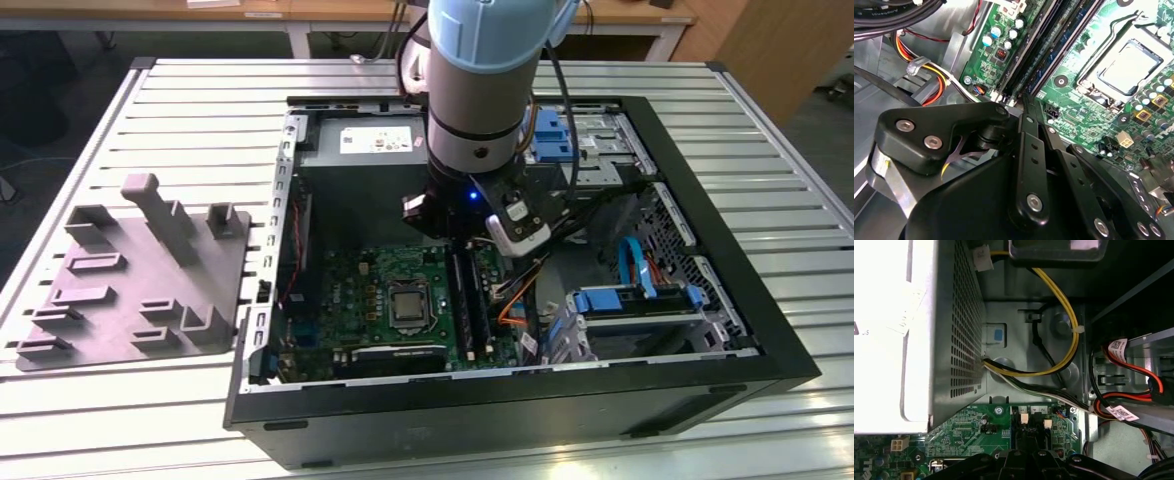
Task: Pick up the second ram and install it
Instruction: 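Press down the second ram until it locks into place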
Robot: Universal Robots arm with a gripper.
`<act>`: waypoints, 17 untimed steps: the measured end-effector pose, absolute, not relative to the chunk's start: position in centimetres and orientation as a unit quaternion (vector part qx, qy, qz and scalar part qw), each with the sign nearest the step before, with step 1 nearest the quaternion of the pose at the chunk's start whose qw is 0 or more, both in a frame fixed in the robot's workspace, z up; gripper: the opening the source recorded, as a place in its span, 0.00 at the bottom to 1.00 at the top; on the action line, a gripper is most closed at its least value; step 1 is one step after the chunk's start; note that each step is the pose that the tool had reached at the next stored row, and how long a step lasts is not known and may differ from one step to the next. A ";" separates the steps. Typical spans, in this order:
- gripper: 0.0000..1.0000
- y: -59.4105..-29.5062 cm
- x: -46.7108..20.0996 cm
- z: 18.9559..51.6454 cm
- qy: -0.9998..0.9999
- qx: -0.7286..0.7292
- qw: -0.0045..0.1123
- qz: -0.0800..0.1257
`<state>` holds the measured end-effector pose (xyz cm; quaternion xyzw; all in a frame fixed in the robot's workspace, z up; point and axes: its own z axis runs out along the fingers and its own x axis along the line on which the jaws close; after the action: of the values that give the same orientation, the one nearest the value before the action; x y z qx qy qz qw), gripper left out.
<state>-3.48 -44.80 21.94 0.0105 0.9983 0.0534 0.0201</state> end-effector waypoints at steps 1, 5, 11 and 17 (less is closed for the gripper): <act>0.10 -44.8 -3.5 21.9 0.998 0.011 0.020 0.053; 0.10 -44.8 -3.5 21.8 0.998 0.011 0.020 0.054; 0.10 -44.8 -3.5 21.8 0.998 0.011 0.020 0.054; 0.10 -44.8 -3.5 21.5 0.998 0.011 0.020 0.053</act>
<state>-3.48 -44.80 21.55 0.0105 0.9983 0.0533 0.0204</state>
